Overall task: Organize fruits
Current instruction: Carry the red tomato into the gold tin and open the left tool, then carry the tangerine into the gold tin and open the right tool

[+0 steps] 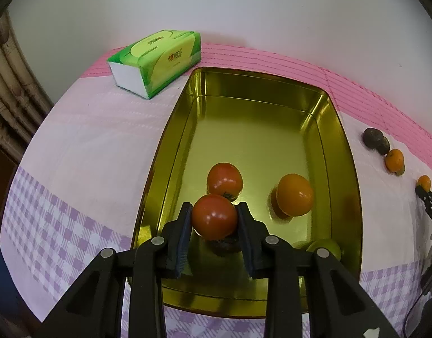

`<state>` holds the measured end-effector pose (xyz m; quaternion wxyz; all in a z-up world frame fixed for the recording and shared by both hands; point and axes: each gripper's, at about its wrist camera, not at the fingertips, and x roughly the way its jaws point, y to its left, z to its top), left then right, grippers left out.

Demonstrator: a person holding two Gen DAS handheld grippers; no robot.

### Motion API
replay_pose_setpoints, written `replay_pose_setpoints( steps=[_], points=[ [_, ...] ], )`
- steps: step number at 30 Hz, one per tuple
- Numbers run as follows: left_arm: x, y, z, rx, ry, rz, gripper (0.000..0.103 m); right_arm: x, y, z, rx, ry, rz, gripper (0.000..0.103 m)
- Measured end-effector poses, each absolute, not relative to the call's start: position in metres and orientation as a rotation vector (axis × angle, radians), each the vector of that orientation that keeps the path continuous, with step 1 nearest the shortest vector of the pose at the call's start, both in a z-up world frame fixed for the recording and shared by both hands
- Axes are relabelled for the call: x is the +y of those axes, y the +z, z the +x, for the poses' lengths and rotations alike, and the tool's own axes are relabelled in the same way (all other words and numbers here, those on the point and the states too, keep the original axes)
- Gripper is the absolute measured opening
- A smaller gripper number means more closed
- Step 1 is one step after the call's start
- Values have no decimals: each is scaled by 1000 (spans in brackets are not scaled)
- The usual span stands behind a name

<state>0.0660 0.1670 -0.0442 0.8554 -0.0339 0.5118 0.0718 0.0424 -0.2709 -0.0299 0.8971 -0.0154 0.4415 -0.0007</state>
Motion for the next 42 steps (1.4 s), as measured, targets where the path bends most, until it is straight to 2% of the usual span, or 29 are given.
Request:
replay_pose_setpoints(
  steps=[11, 17, 33, 42],
  points=[
    [167, -46, 68, 1082, 157, -67, 29, -271, -30, 43, 914, -2, -33, 38],
    [167, -48, 69, 1086, 163, -59, 37, -270, -30, 42, 914, -2, -33, 38],
    [169, -43, 67, 1096, 140, -76, 39, -271, -29, 43, 915, -6, -21, 38],
    [173, -33, 54, 1073, 129, -72, 55, -267, -27, 49, 939, -44, -11, 36]
  ],
)
